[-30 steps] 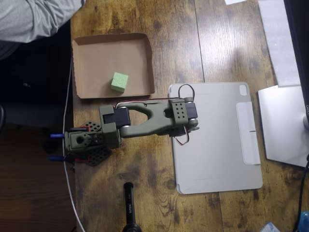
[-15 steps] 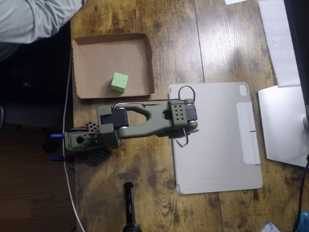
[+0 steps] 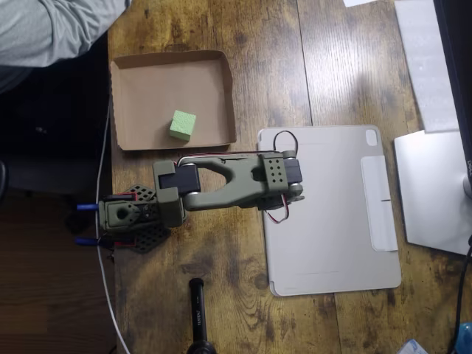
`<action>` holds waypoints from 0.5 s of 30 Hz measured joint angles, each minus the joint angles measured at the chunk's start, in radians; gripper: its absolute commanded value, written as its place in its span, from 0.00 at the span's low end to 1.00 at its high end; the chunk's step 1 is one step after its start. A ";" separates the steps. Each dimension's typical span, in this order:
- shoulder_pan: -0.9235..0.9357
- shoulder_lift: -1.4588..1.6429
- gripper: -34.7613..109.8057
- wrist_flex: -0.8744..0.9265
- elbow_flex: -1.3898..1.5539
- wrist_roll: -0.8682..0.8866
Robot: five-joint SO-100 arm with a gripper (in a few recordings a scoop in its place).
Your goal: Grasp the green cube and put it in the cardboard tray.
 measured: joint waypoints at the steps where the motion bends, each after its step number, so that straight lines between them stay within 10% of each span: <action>1: 0.000 0.000 0.28 0.000 0.000 0.000; 15: 0.000 -0.017 0.28 0.000 0.000 0.000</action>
